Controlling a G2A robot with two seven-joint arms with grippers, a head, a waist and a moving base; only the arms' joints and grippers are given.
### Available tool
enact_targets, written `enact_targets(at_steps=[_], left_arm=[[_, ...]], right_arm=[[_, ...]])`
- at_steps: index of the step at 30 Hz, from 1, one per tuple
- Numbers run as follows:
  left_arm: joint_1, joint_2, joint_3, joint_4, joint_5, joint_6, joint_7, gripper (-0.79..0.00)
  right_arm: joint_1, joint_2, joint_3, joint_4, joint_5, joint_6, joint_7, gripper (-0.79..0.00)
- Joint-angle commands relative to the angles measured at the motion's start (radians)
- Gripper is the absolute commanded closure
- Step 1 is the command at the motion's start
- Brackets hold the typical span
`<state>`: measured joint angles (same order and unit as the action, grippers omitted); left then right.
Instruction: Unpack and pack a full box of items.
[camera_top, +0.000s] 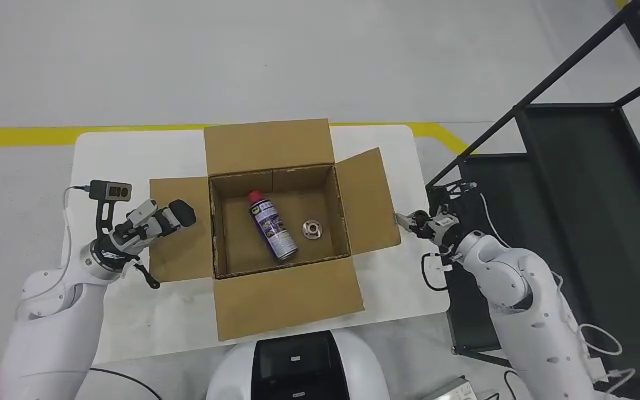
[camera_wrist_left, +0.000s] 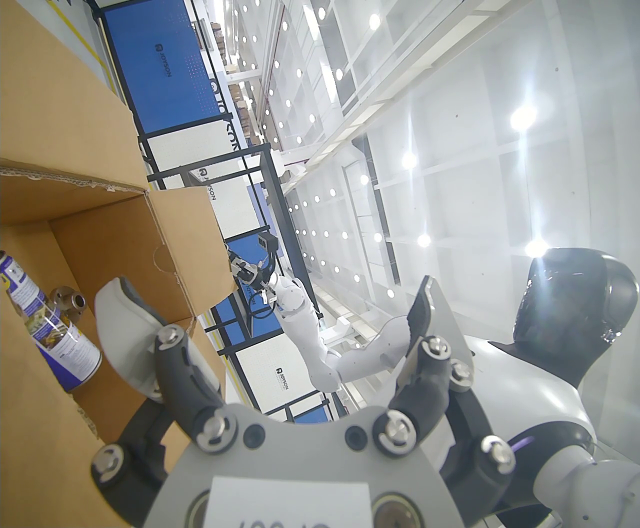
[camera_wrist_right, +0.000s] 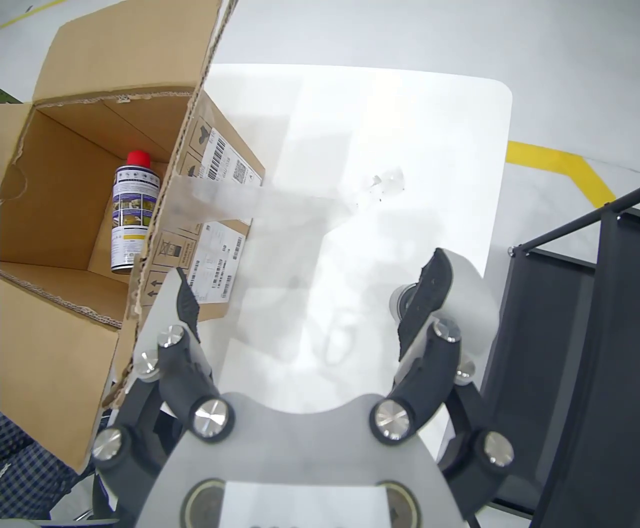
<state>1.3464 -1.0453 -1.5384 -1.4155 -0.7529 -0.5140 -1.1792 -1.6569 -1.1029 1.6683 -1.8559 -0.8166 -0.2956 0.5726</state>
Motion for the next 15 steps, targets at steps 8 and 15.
enact_targets(at_steps=[8, 15], left_arm=[[0.000, 0.000, 0.000, 0.000, 0.000, 0.000, 0.000, -0.785], [0.000, 0.000, 0.000, 0.000, 0.000, 0.000, 0.000, -0.785]], right_arm=[[0.040, -0.004, -0.048, 0.080, -0.179, 0.213, 0.008, -0.785], [0.122, -0.013, -0.115, 0.218, -0.192, 0.258, 0.028, -0.785]])
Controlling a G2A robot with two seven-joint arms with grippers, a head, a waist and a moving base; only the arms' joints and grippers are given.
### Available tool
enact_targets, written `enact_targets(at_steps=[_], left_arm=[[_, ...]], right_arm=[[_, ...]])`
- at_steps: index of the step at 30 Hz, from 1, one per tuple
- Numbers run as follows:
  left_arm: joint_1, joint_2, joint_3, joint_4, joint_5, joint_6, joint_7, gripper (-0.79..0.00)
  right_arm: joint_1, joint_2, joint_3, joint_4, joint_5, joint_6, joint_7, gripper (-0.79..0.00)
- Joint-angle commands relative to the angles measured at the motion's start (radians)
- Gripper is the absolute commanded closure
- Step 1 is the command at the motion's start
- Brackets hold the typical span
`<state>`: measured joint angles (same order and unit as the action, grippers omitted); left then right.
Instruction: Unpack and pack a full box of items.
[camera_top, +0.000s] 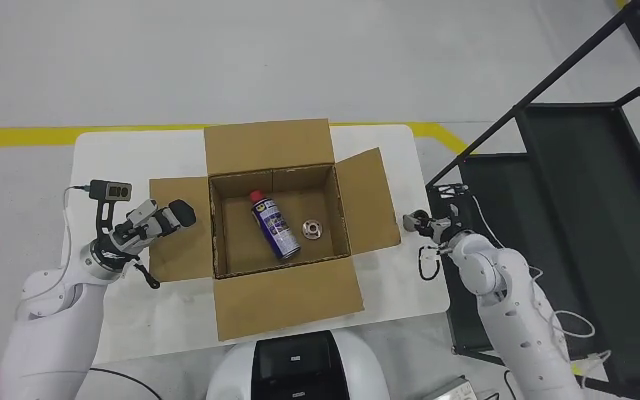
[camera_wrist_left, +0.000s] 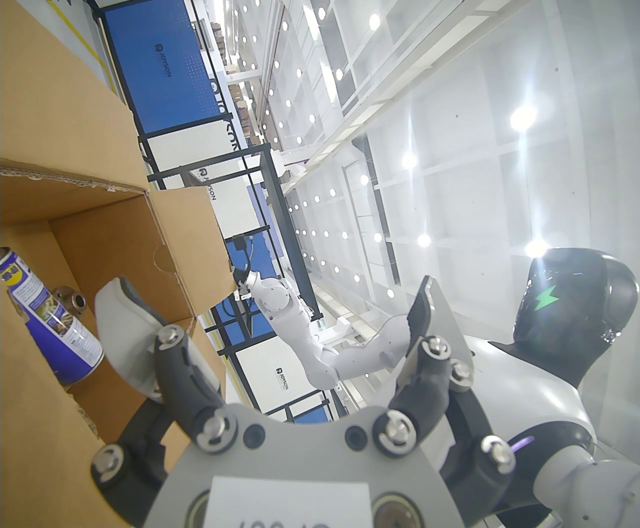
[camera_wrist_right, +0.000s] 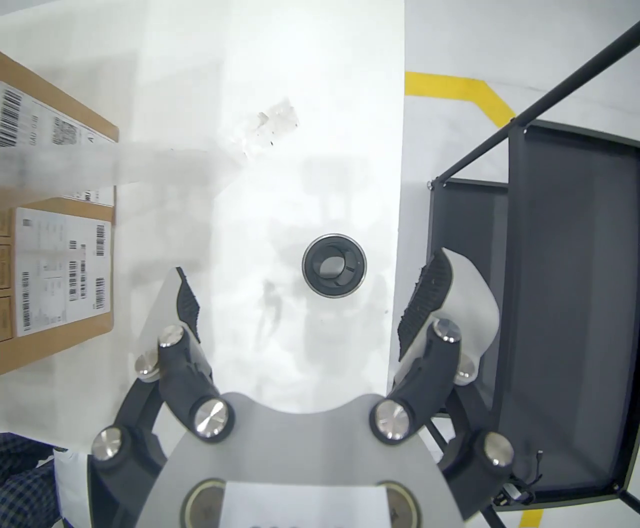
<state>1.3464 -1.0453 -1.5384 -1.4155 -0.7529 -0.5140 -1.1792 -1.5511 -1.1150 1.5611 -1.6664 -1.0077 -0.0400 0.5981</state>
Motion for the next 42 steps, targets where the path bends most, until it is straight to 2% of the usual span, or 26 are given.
enact_targets(at_steps=[1, 9, 19, 20, 21, 22, 23, 36, 42], left_arm=[[0.000, 0.000, 0.000, 0.000, 0.000, 0.000, 0.000, -0.785], [0.000, 0.000, 0.000, 0.000, 0.000, 0.000, 0.000, -0.785], [0.000, 0.000, 0.000, 0.000, 0.000, 0.000, 0.000, -0.785], [0.000, 0.000, 0.000, 0.000, 0.000, 0.000, 0.000, -0.785], [0.000, 0.000, 0.000, 0.000, 0.000, 0.000, 0.000, -0.785], [0.000, 0.000, 0.000, 0.000, 0.000, 0.000, 0.000, -0.785], [0.000, 0.000, 0.000, 0.000, 0.000, 0.000, 0.000, -0.785], [0.000, 0.000, 0.000, 0.000, 0.000, 0.000, 0.000, -0.785], [0.000, 0.000, 0.000, 0.000, 0.000, 0.000, 0.000, -0.785]], right_arm=[[0.032, -0.002, -0.018, 0.049, 0.005, 0.001, 0.005, -0.785], [0.132, -0.011, -0.067, 0.204, 0.008, 0.020, 0.003, -0.785], [0.206, -0.021, -0.125, 0.312, -0.006, 0.024, 0.008, -0.785], [0.210, -0.022, -0.128, 0.318, -0.006, 0.025, 0.009, -0.714], [0.214, -0.023, -0.130, 0.323, -0.005, 0.027, 0.008, -0.299], [0.217, -0.023, -0.132, 0.326, -0.006, 0.030, 0.008, -0.166], [0.219, -0.024, -0.133, 0.329, -0.008, 0.034, 0.010, 0.000], [0.218, -0.025, -0.140, 0.320, -0.026, 0.048, 0.014, 0.000], [0.171, -0.019, -0.112, 0.224, -0.037, 0.044, 0.014, 0.000]])
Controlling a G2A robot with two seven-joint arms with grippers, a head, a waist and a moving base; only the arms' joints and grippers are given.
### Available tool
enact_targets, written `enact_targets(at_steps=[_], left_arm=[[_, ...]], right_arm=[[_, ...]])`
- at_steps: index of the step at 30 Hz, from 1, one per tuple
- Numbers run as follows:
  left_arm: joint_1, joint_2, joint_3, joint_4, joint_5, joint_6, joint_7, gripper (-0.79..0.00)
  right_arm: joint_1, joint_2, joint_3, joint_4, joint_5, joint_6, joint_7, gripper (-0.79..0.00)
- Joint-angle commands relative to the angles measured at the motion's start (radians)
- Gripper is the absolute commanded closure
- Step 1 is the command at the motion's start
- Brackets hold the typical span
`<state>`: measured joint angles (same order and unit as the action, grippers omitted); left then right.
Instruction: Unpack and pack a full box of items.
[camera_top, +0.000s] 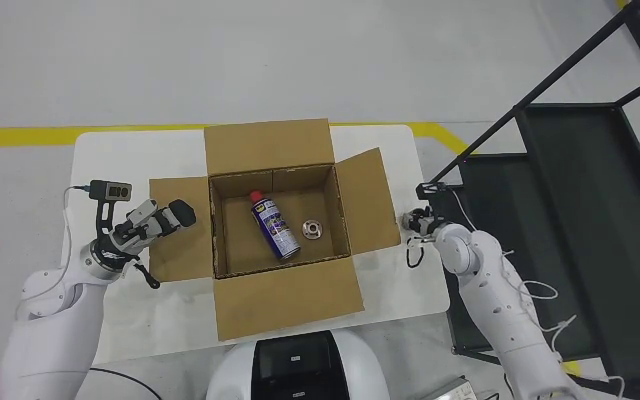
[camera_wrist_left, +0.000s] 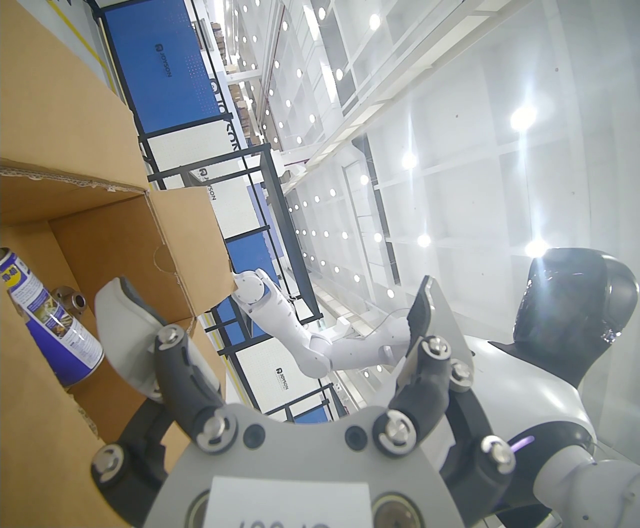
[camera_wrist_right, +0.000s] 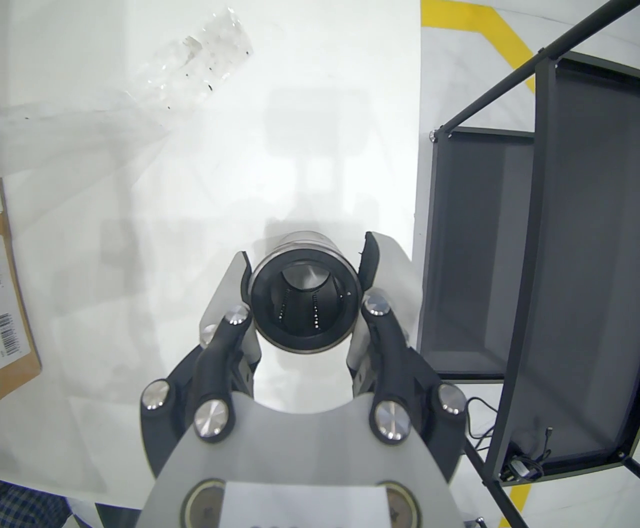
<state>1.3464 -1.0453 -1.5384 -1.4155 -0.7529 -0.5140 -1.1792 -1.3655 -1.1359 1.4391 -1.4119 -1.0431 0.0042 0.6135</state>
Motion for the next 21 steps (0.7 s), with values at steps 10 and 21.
enact_targets(at_steps=[10, 21], left_arm=[[0.000, 0.000, 0.000, 0.000, 0.000, 0.000, 0.000, -0.785], [0.000, 0.000, 0.000, 0.000, 0.000, 0.000, 0.000, -0.785]], right_arm=[[-0.218, 0.021, 0.153, -0.461, -0.050, 0.009, -0.034, 0.000], [-0.236, 0.025, 0.144, -0.774, -0.159, -0.055, -0.038, 0.000]])
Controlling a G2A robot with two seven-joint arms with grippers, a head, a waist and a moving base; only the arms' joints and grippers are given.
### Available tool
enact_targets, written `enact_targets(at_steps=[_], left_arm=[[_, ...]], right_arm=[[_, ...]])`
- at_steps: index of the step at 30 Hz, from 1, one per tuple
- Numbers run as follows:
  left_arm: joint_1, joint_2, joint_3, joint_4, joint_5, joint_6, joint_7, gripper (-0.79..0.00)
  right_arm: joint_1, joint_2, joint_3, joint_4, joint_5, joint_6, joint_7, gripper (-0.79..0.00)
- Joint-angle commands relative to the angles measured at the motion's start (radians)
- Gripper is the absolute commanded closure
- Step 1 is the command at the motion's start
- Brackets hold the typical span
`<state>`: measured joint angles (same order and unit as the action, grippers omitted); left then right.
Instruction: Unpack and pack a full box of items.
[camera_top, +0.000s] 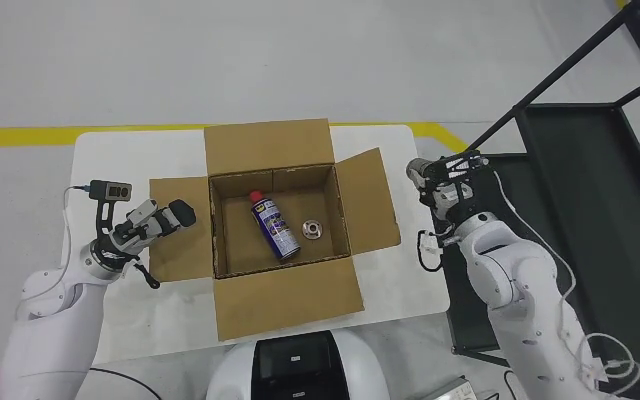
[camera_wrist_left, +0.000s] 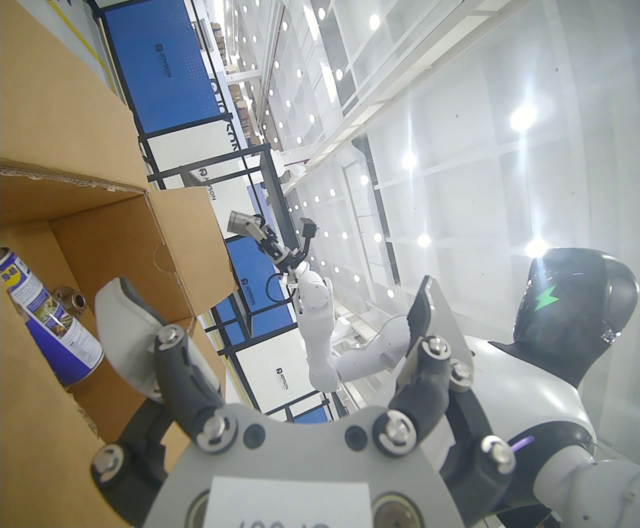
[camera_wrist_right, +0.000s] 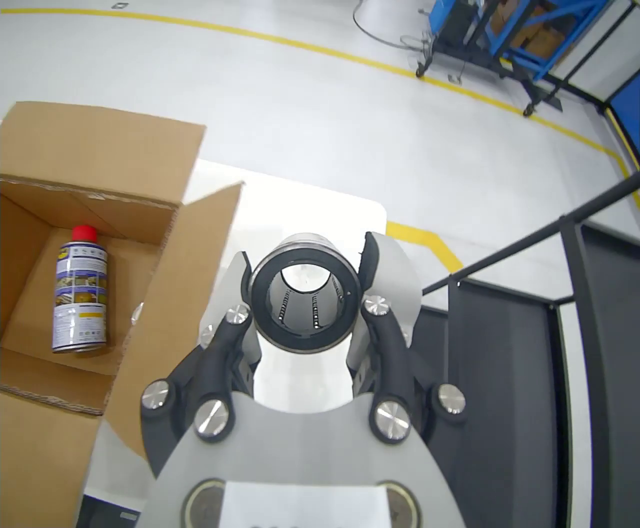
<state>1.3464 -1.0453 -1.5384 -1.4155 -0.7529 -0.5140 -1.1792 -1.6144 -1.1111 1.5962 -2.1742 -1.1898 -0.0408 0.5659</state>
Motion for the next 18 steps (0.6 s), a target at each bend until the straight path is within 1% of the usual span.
enact_targets(at_steps=[1, 5, 8, 12, 18], left_arm=[[0.000, 0.000, 0.000, 0.000, 0.000, 0.000, 0.000, -0.785], [0.000, 0.000, 0.000, 0.000, 0.000, 0.000, 0.000, -0.785], [0.000, 0.000, 0.000, 0.000, 0.000, 0.000, 0.000, -0.785], [0.000, 0.000, 0.000, 0.000, 0.000, 0.000, 0.000, -0.785], [0.000, 0.000, 0.000, 0.000, 0.000, 0.000, 0.000, -0.785]], right_arm=[[0.028, 0.000, -0.036, -0.027, -0.025, -0.024, 0.020, 0.000], [0.102, -0.004, -0.156, -0.063, -0.073, -0.080, 0.059, 0.000], [0.176, -0.012, -0.271, -0.042, -0.097, -0.110, 0.087, 0.000], [0.297, -0.031, -0.426, 0.052, -0.115, -0.119, 0.122, 0.000], [0.458, -0.073, -0.625, 0.263, -0.112, -0.097, 0.147, 0.000]])
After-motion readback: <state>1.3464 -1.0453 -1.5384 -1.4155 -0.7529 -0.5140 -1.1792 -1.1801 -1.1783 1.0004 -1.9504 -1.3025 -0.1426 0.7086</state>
